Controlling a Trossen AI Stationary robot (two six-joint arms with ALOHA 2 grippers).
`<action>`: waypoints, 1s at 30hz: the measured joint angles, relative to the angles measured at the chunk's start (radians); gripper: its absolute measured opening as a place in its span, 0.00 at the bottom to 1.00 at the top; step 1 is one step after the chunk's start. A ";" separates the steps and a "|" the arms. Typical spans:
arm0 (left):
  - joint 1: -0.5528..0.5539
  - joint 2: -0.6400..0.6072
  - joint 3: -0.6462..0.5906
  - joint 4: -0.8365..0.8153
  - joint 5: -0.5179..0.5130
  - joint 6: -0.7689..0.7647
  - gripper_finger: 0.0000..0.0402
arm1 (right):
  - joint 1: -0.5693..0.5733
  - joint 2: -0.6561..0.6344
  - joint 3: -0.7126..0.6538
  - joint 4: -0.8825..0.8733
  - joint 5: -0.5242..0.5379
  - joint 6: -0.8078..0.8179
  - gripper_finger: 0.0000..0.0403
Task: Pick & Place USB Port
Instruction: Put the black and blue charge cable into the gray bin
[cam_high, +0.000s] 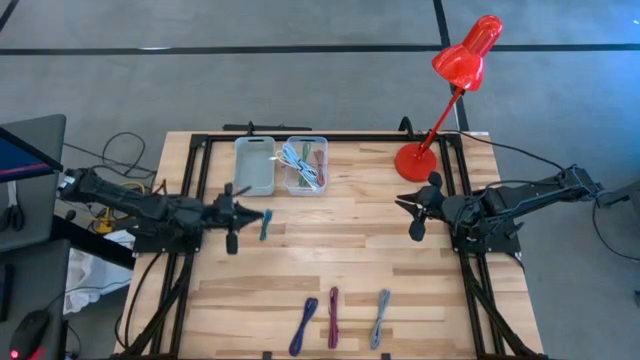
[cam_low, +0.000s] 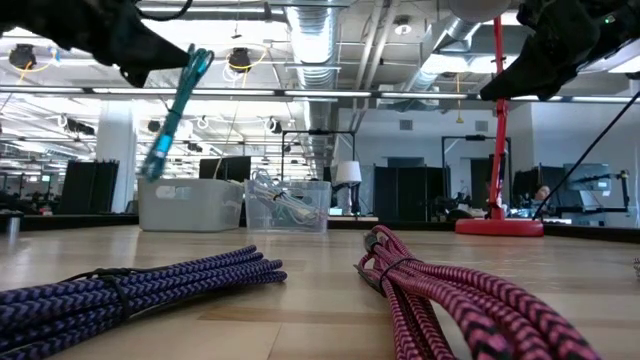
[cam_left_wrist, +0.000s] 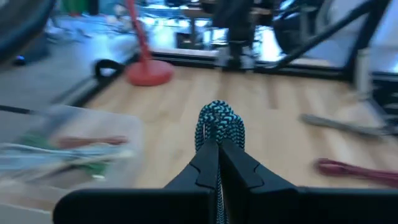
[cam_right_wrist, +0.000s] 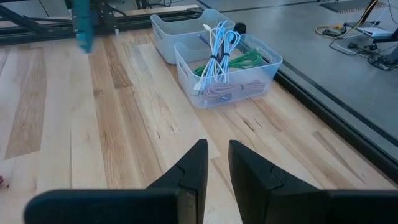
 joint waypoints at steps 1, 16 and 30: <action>0.025 -0.001 0.010 -0.013 -0.006 0.023 0.01 | 0.000 0.000 0.000 0.000 0.000 0.000 0.14; 0.480 0.000 0.068 -0.026 -0.043 0.149 0.01 | 0.000 0.000 0.000 0.000 0.000 0.000 0.14; 0.909 0.100 0.068 -0.022 0.199 0.106 0.01 | 0.000 0.000 0.000 0.000 0.001 0.000 0.14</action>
